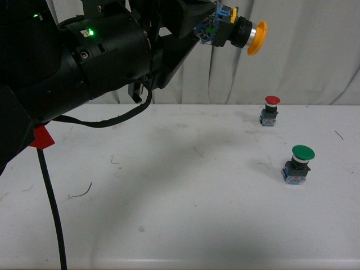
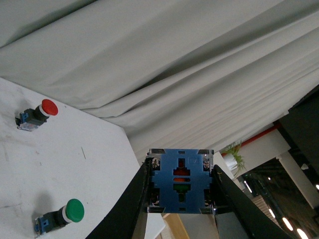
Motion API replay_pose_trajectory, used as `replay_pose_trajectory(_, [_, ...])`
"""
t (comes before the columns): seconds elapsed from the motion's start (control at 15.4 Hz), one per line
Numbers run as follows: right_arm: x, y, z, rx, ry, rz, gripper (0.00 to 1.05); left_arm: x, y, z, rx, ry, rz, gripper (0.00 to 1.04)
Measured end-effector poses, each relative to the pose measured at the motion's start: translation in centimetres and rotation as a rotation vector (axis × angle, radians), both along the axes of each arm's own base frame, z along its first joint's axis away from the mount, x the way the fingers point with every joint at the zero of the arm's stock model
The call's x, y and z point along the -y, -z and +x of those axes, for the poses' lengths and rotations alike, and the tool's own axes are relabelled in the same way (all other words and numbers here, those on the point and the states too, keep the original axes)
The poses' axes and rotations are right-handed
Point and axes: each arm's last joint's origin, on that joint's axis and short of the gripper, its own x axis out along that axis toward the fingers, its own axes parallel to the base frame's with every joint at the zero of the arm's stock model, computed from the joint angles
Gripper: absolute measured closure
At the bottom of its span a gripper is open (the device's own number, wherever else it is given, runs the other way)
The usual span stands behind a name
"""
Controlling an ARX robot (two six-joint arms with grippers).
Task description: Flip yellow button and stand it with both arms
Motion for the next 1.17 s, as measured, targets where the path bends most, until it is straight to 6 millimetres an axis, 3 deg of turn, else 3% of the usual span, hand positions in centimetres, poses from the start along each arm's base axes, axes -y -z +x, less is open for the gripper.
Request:
replay_pose_trajectory(0.19, [0.0, -0.1, 0.0, 0.015, -0.007, 0.006, 0.06, -0.4, 0.0, 0.2, -0.016, -0.036, -0.017, 0.74])
replay_pose_trajectory(0.26, [0.2, -1.7, 0.1, 0.189, -0.067, 0.049, 0.06, -0.7, 0.0, 0.3, -0.023, -0.047, -0.024, 0.74])
replay_pose_trajectory(0.32, [0.7, -2.9, 0.6, 0.293, -0.092, 0.100, 0.06, -0.9, 0.1, 0.4, -0.029, -0.056, -0.031, 0.74])
replay_pose_trajectory(0.45, [1.8, -3.3, 2.7, 0.318, -0.099, 0.165, 0.06, -1.1, 0.0, 0.5, -0.038, -0.064, -0.042, 0.74])
replay_pose_trajectory(0.52, [2.5, -3.7, 4.2, 0.335, -0.086, 0.208, 0.06, -1.3, 0.1, 0.5, -0.044, -0.071, -0.045, 0.74])
replay_pose_trajectory(0.58, [3.7, -6.1, 8.6, 0.391, -0.103, 0.272, 0.06, -1.5, 0.1, 0.6, -0.048, -0.084, -0.054, 0.74])
replay_pose_trajectory(0.65, [3.9, -6.5, 13.1, 0.329, -0.147, 0.375, 0.06, -1.7, 0.2, 0.6, -0.056, -0.089, -0.056, 0.74])
replay_pose_trajectory(0.71, [3.7, -5.7, 16.1, 0.261, -0.175, 0.464, 0.06, -1.7, 0.3, 0.6, -0.065, -0.088, -0.061, 0.74])
replay_pose_trajectory(0.84, [2.0, -4.7, 21.6, 0.173, -0.274, 0.659, 0.06, -1.7, 0.3, 0.6, -0.072, -0.094, -0.068, 0.74])
replay_pose_trajectory(0.97, [-2.1, -3.9, 25.5, 0.078, -0.434, 0.887, 0.06, -1.7, 0.3, 0.6, -0.073, -0.093, -0.071, 0.74])
replay_pose_trajectory(1.17, [-7.1, -2.3, 26.5, -0.104, -0.563, 1.177, 0.06, -1.8, 0.0, 0.8, -0.064, -0.094, -0.078, 0.74])
